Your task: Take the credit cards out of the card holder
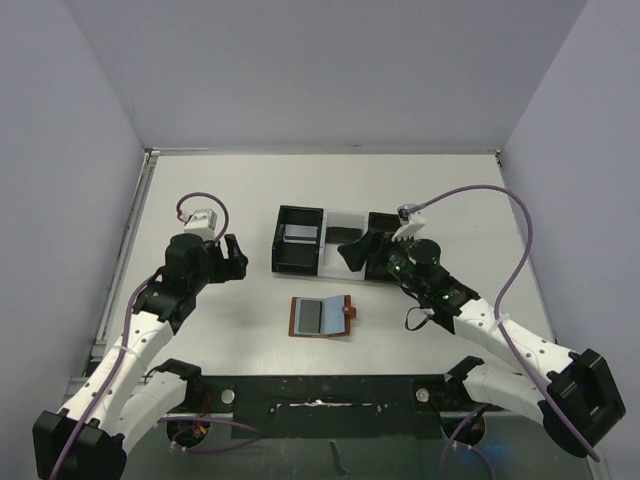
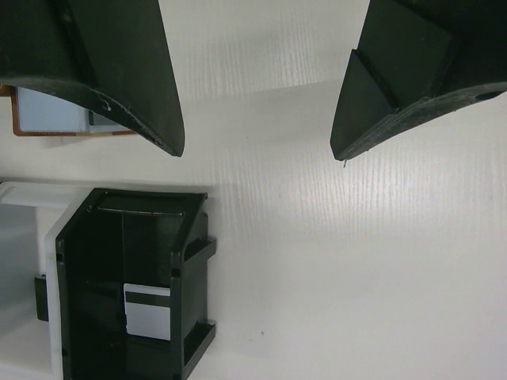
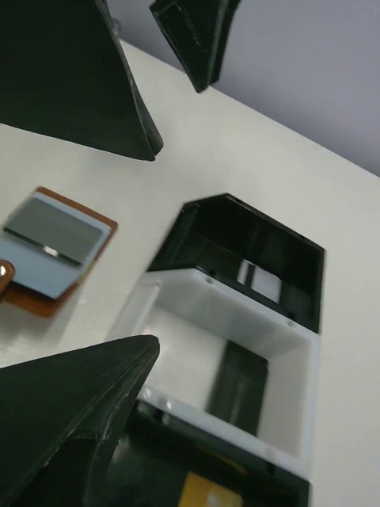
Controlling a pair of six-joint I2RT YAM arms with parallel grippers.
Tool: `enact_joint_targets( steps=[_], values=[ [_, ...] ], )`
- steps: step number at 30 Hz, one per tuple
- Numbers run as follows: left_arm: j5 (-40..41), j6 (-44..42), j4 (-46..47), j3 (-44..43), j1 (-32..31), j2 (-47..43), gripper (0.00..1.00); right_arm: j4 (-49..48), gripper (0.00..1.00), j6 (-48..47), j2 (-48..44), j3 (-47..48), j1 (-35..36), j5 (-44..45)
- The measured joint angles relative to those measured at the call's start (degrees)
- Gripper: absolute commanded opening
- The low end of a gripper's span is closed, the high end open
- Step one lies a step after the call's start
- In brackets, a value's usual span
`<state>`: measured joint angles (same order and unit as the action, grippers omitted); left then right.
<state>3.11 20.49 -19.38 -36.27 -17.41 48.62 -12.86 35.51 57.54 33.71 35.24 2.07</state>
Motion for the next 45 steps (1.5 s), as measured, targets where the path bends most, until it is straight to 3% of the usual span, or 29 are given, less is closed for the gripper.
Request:
enact_joint_targets(
  steps=[4,8,13,29,35,39,45],
  values=[
    [-1.49,0.00,0.33,0.02,0.02,0.70,0.74,-3.54,1.00,9.94,5.66,-2.91,1.53,-7.65],
    [-1.92,0.00,0.31,0.02,0.15,1.75,0.74,-5.55,0.97,15.98,12.52,-4.02,8.04,-10.05],
    [-2.25,0.00,0.31,0.00,0.26,2.08,0.74,-3.82,0.79,19.26,16.98,-3.28,14.91,-9.86],
    [-3.93,0.02,0.31,0.00,0.26,4.85,0.74,2.67,0.60,26.53,19.21,-2.86,15.08,-6.05],
    [-4.55,0.09,0.33,0.00,0.26,4.85,0.73,3.50,0.45,26.60,22.69,-0.90,14.71,-6.80],
    [-8.63,0.48,1.05,0.00,0.26,4.96,0.71,3.67,0.38,26.84,26.25,0.04,14.67,-7.76],
    [-19.98,4.59,5.86,0.90,-0.39,6.25,0.62,4.98,0.36,27.89,27.80,0.07,14.56,-8.15]
  ],
)
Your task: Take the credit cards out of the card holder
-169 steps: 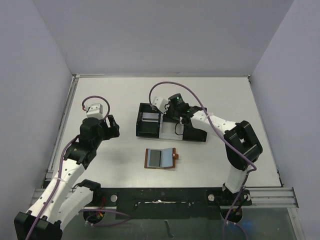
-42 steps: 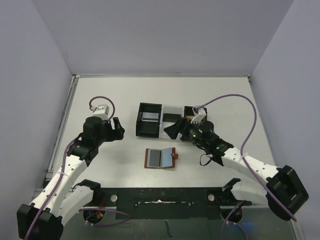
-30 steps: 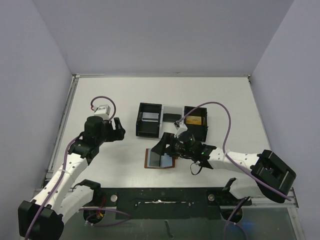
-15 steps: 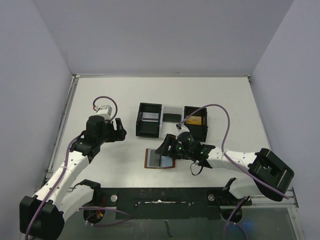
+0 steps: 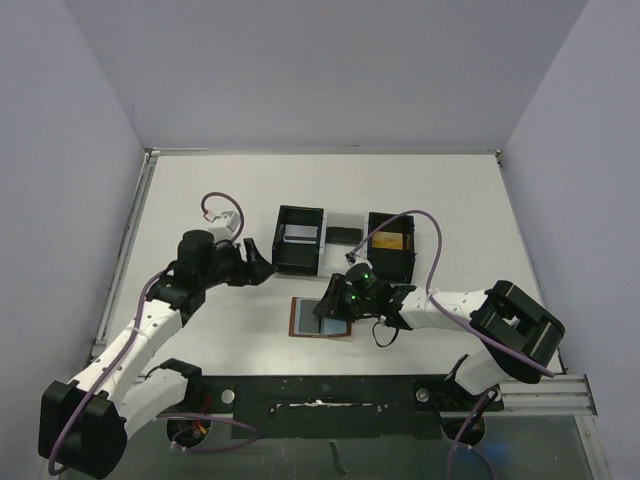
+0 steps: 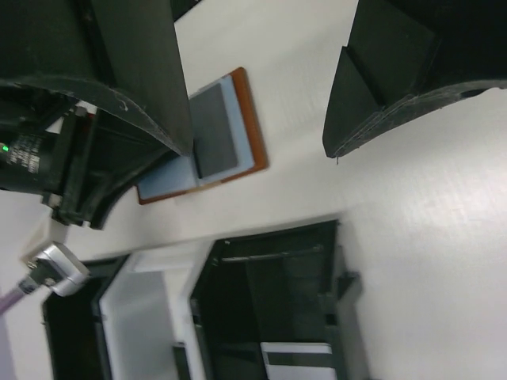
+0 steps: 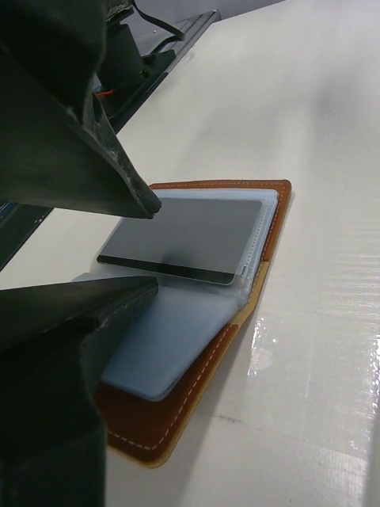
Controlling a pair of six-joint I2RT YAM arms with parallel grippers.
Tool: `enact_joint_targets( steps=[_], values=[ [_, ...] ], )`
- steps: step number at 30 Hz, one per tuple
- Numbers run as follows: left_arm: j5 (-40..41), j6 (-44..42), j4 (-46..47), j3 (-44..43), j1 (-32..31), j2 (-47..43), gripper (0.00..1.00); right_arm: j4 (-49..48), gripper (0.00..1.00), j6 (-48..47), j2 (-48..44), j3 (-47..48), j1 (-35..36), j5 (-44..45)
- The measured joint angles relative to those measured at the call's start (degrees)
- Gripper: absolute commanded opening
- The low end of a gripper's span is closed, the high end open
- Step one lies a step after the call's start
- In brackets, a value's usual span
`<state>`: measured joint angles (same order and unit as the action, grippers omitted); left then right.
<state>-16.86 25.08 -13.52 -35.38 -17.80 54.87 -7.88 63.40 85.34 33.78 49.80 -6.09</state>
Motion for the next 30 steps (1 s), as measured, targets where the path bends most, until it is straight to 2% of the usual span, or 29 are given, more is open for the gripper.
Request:
enact_joint_targets(
  steps=[3,8,12,20,25,30],
  values=[
    [-3.32,2.84,3.37,1.07,-3.63,1.33,0.55,-0.02,0.34,0.37,0.02,-0.02,-0.20,-0.02],
    [-2.54,6.51,7.15,2.73,-14.34,6.05,0.41,-1.38,0.30,1.46,0.68,-0.59,-1.20,-0.72],
    [-0.66,10.34,9.40,4.98,-18.29,10.49,0.37,-2.56,0.27,2.29,0.76,-2.08,-2.25,-1.33],
    [2.05,13.75,12.79,5.88,-22.58,17.42,0.21,-3.21,0.19,3.13,1.22,-2.69,-2.91,-2.12],
    [3.80,14.78,13.29,5.88,-23.39,19.71,0.20,-1.90,0.25,2.86,1.62,-2.21,-2.86,-2.01],
    [5.07,14.95,13.33,5.88,-23.41,19.82,0.20,4.85,0.29,-0.28,-0.31,2.25,-2.45,-0.22]
  ],
)
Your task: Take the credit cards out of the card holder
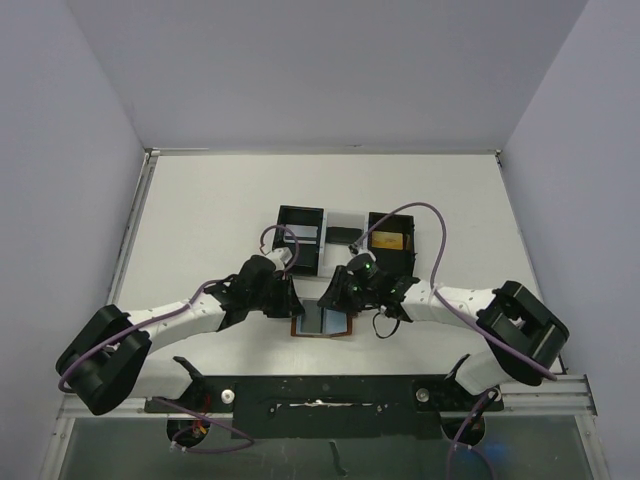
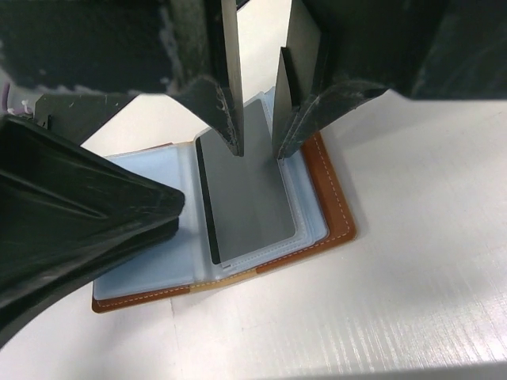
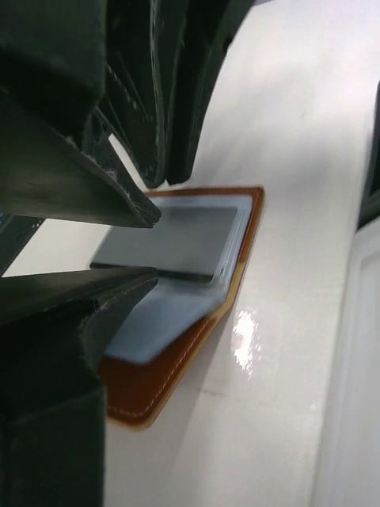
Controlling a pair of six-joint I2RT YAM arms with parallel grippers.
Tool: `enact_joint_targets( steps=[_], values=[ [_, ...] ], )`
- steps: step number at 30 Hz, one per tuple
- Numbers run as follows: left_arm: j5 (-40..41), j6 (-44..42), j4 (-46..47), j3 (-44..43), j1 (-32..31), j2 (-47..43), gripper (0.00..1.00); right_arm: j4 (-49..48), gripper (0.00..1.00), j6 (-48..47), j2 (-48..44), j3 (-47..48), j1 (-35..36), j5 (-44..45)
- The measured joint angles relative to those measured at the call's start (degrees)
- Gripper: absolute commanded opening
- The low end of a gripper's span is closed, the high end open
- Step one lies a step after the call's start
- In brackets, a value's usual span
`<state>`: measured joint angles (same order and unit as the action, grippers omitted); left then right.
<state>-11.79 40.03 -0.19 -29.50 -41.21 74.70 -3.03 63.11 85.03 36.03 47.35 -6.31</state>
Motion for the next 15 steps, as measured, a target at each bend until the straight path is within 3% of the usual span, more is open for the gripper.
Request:
enact_joint_targets(
  steps=[15],
  values=[
    [-0.98,0.09,1.44,0.02,0.00,0.07,0.20,1.70,0.30,-1.27,2.03,3.17,0.66,-0.59]
  ],
)
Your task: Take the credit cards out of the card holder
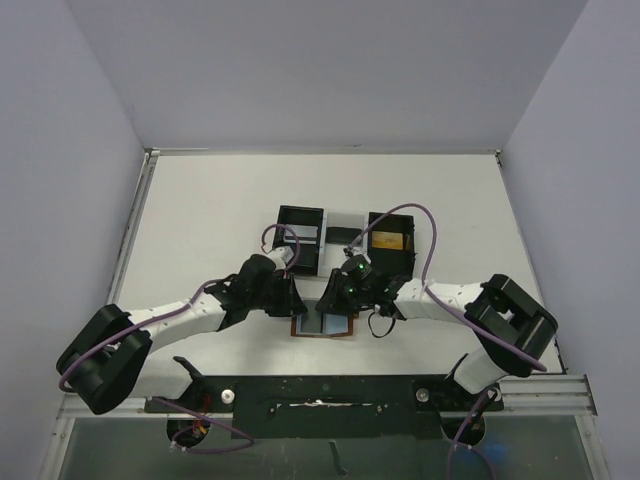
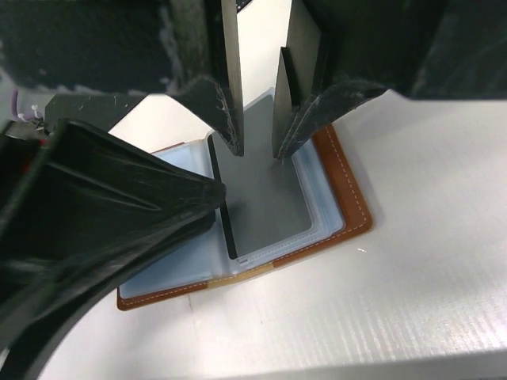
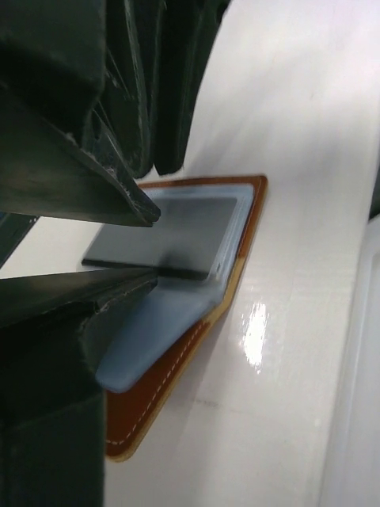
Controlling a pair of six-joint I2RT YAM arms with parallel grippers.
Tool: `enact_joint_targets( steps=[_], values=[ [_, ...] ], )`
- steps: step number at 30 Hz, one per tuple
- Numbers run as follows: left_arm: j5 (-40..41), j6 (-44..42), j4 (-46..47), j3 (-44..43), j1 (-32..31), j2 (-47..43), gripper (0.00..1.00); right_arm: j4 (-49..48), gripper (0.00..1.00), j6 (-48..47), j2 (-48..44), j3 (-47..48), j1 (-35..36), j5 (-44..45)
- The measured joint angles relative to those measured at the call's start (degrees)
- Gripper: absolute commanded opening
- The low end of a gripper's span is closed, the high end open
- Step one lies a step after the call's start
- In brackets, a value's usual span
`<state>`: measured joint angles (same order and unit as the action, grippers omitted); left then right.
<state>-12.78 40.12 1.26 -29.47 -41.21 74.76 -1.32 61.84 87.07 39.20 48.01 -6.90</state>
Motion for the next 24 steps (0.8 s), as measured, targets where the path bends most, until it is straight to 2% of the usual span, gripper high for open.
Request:
enact_joint_targets(
  steps=[16,21,24],
  values=[
    [-1.40,-1.57,0.22,-0.63,-0.96,4.90,0.21,-6.10,0.25,1.84,1.79,-4.90,-2.47,-3.32],
    [-1.29,-1.79,-0.09,-1.42,-1.20,5.95,0.20,-8.55,0.19,2.71,2.03,-6.12,-2.86,-4.59],
    [-0.79,-1.79,-0.09,-1.42,-1.40,6.10,0.18,-9.11,0.11,2.99,2.21,-6.34,-3.17,-4.92]
  ],
)
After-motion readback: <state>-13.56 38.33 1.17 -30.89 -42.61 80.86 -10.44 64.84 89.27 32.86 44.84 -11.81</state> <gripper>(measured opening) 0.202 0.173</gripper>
